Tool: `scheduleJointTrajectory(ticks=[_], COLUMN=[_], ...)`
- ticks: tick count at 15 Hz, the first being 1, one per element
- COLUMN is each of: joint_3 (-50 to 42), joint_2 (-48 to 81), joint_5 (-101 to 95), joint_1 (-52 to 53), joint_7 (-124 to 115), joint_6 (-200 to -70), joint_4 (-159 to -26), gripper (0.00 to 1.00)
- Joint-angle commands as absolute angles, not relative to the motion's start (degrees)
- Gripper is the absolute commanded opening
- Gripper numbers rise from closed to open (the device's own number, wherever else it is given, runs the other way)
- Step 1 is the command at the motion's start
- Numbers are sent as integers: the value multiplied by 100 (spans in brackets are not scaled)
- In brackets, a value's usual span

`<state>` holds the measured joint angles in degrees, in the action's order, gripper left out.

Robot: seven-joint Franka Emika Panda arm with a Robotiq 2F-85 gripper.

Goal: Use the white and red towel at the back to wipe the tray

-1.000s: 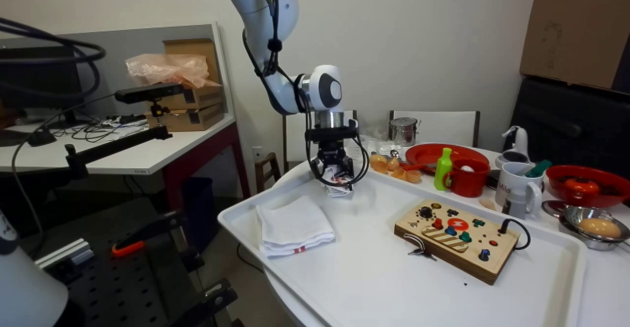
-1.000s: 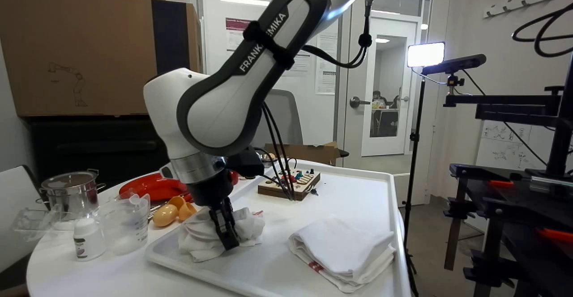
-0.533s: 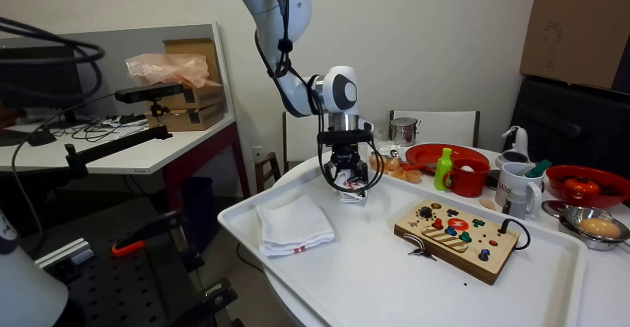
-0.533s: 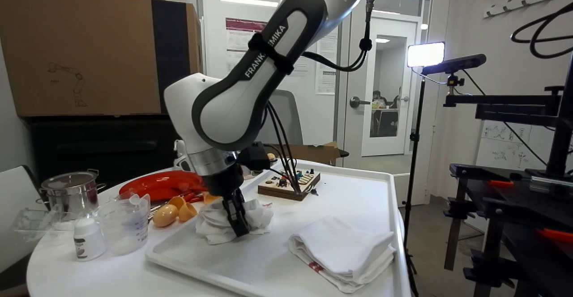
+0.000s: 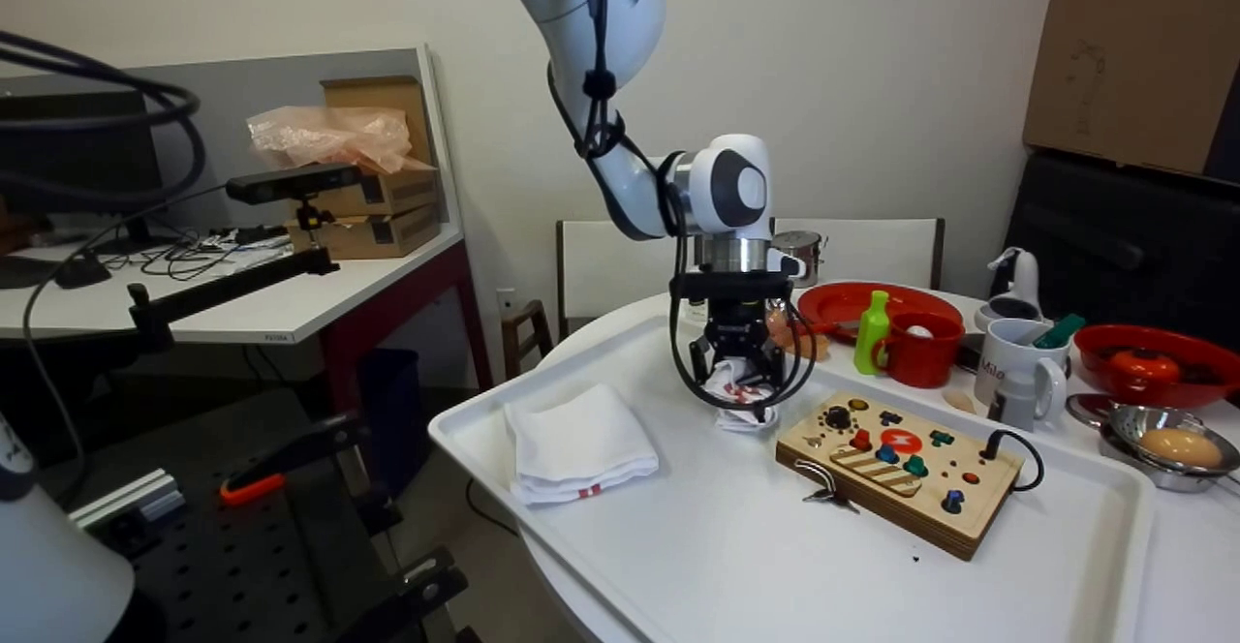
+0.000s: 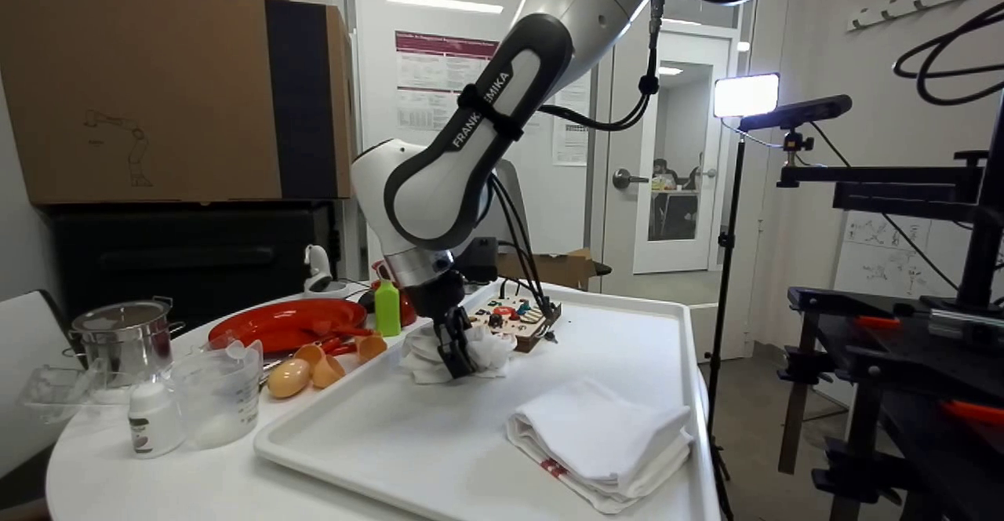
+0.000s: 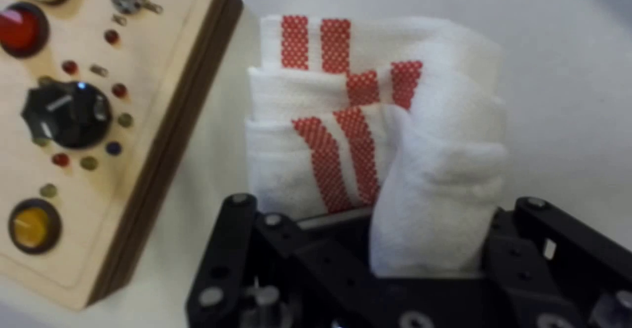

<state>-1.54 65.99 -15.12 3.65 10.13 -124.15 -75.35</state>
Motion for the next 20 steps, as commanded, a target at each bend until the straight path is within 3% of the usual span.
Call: scheduleJointTrajectory(ticks=[1,14,20], joint_3=[-225,280,383], joint_2=[6790,6545,6677], joint_5=[-1370,-1428,-1150], joint_1=[226,724,1008], joint_7=[827,1078,754], joint_6=[-12388,-12679,-11607], joint_4=[-7362,-7550,-7105], gripper=[0,0,0])
